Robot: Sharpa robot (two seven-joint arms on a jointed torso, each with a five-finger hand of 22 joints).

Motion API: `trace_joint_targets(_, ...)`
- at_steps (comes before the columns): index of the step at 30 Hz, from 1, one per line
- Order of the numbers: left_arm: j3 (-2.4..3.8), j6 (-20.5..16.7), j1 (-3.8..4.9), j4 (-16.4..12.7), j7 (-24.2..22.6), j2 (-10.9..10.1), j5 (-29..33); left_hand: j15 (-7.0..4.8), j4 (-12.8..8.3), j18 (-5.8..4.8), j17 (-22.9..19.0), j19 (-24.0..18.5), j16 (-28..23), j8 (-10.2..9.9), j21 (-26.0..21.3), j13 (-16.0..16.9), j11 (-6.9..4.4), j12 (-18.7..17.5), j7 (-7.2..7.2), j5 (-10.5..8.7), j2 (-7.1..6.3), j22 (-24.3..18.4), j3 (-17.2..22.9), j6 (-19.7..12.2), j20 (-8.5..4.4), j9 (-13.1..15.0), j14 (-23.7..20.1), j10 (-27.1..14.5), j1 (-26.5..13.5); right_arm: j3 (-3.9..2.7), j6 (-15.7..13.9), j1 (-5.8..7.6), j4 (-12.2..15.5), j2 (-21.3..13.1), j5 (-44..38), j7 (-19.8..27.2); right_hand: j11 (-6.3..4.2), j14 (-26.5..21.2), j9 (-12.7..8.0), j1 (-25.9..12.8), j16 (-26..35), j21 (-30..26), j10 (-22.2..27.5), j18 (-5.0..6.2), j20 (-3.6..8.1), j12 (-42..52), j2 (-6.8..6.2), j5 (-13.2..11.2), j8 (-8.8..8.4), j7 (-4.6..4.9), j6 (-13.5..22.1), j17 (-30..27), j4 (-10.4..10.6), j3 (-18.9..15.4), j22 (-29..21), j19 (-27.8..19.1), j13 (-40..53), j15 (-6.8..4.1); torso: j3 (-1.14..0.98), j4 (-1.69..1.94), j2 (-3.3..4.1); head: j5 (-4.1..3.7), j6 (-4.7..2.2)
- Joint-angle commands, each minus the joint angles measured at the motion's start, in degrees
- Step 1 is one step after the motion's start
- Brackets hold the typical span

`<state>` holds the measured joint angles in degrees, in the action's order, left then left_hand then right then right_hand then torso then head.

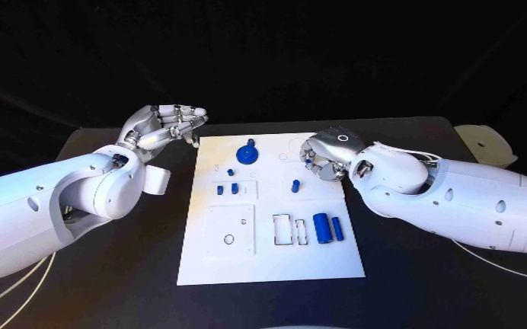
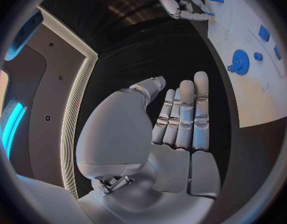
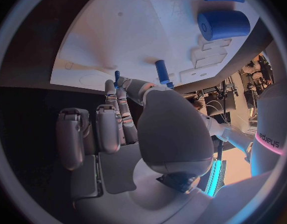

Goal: Assemble the parts on the task board

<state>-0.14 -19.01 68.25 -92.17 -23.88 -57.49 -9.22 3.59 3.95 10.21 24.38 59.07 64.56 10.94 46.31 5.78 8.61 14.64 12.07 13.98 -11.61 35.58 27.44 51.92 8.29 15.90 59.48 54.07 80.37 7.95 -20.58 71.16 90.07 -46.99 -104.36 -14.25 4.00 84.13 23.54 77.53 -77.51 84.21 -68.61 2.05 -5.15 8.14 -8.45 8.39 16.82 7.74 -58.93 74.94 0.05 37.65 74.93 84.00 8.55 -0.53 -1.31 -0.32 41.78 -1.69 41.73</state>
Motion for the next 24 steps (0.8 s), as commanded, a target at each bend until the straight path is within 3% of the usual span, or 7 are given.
trace_joint_targets(1,0.03,0.2,0.03,0.0,-0.4,0.1,0.4,0.01,0.0,0.33,-0.1,0.5,-0.1,-0.4,-0.2,0.0,-0.12,0.4,0.14,0.14,-0.09,0.0,0.3,-0.4,0.04,0.0,-0.3,-0.3,0.5,-0.17,-2.7,0.13,1.3,-0.7,0.5,0.6,-0.23,3.8,0.0,-0.1,-0.3,0.3,-0.8,-0.67,0.23,0.1,0.1,0.3,0.38,-0.03,-0.5,3.1,-0.4,-0.1,11.3,3.7,0.1,-0.35,-0.03,0.0,0.0,0.11,-0.03)
trace_joint_targets(9,0.03,0.3,0.03,0.3,-0.4,0.3,0.4,0.04,0.0,0.32,-0.1,0.4,-0.1,-0.5,-0.2,-0.1,-0.08,0.4,0.18,0.13,-0.11,-0.1,0.3,-0.5,0.06,-0.1,-0.4,-0.4,0.5,-0.72,-4.8,0.42,6.8,-2.8,2.1,1.1,-0.23,3.8,0.1,-0.3,-0.4,0.4,-0.9,-0.68,0.23,0.1,0.02,0.3,0.44,-0.03,-0.6,3.1,-0.4,-0.1,11.3,3.7,0.1,-0.35,-0.01,-0.05,-0.09,0.27,-0.18)
trace_joint_targets(15,0.02,0.5,0.02,0.9,-0.4,0.8,0.6,0.04,0.0,0.32,-0.1,0.4,-0.1,-0.5,-0.2,-0.1,-0.08,0.4,0.18,0.13,-0.11,-0.1,0.3,-0.5,0.06,-0.1,-0.4,-0.4,0.5,-0.89,-5.9,0.28,10.8,-2.5,3.7,1.8,-0.23,3.8,0.1,-0.3,-0.4,0.3,-0.9,-0.66,0.23,0.1,0.01,0.3,0.45,-0.03,-0.6,3.2,-0.4,-0.1,11.3,3.7,0.2,-0.35,-0.02,-0.06,-0.27,1.3,-0.25)
trace_joint_targets(19,0.02,0.6,0.02,1.5,-0.4,1.4,0.7,0.04,0.0,0.32,-0.1,0.4,-0.1,-0.5,-0.2,-0.1,-0.08,0.4,0.18,0.13,-0.11,-0.1,0.3,-0.5,0.06,-0.1,-0.4,-0.4,0.5,-0.92,-6.4,-0.55,12.5,-0.8,4.5,2.4,-0.23,3.8,0.1,-0.3,-0.4,0.2,-0.9,-0.65,0.23,0.1,0.01,0.3,0.46,-0.03,-0.6,3.1,-0.4,-0.1,11.3,3.7,0.2,-0.35,0.04,0.09,-0.29,2.17,-0.21)
trace_joint_targets(20,0.01,0.6,0.02,1.7,-0.5,1.7,0.7,0.04,0.0,0.32,-0.1,0.4,-0.1,-0.5,-0.2,-0.1,-0.08,0.4,0.18,0.13,-0.11,-0.1,0.3,-0.5,0.06,-0.1,-0.4,-0.4,0.5,-0.92,-6.7,-1.1,13.0,-0.1,4.7,2.7,-0.23,3.8,0.1,-0.3,-0.4,0.2,-0.9,-0.64,0.23,0.1,0.01,0.3,0.46,-0.02,-0.6,3.1,-0.4,-0.1,11.2,3.6,0.2,-0.35,0.08,0.12,-0.3,2.69,-0.11)
trace_joint_targets(24,0.01,0.7,0.03,2.7,-0.5,2.9,0.8,0.08,0.0,0.31,-0.1,0.4,-0.1,-0.5,-0.3,-0.1,-0.05,0.4,0.21,0.12,-0.13,-0.1,0.4,-0.6,0.09,-0.1,-0.4,-0.5,0.4,-0.92,-7.1,-2.91,13.7,1.5,4.9,3.4,-0.21,3.8,0.1,-0.3,-0.4,0.1,-0.9,-0.62,0.23,0.0,-0.01,0.4,0.43,0.01,-0.5,3.1,-0.5,-0.1,11.2,3.6,0.2,-0.34,0.28,0.37,-0.41,3.2,0.03)
